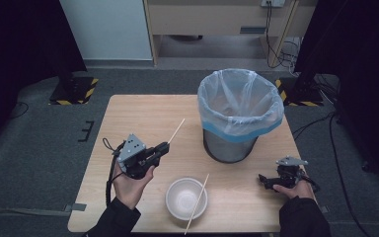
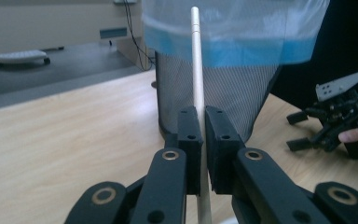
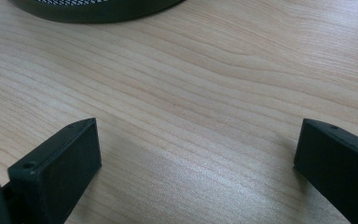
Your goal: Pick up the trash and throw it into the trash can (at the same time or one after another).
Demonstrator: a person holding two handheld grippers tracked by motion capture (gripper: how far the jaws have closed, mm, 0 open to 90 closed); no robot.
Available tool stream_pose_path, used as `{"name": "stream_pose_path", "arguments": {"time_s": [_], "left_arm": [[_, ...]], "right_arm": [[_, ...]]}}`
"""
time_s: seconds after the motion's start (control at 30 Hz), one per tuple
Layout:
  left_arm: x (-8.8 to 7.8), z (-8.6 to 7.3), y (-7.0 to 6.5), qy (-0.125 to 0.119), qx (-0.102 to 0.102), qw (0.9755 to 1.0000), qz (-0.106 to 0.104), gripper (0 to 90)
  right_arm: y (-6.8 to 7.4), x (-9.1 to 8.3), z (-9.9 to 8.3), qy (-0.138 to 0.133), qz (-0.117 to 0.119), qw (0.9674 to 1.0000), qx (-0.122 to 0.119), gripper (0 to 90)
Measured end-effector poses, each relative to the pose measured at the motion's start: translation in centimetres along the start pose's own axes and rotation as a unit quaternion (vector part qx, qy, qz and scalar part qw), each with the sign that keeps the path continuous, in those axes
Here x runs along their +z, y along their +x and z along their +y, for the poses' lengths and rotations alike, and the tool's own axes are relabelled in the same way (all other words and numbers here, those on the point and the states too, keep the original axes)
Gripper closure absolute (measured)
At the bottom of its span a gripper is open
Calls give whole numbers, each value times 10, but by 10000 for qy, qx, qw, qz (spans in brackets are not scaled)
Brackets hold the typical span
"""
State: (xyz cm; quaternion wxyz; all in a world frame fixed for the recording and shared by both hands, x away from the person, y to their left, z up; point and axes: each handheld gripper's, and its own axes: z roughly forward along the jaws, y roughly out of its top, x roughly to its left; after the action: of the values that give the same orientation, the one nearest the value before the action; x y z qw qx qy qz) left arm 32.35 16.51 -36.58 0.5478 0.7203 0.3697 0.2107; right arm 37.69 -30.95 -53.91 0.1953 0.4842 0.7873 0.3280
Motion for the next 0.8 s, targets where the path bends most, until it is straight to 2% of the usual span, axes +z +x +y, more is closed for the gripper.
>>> {"name": "stream_pose_path", "arguments": {"time_s": [0.47,0.8], "left_arm": [[2,44,0,-597,31,9982,-54,851],[11,73,-3,-883,66,9961,-51,851]], "right_arm": [[0,0,0,0,0,10000,0,7],[0,0,0,0,0,10000,0,7]]}}
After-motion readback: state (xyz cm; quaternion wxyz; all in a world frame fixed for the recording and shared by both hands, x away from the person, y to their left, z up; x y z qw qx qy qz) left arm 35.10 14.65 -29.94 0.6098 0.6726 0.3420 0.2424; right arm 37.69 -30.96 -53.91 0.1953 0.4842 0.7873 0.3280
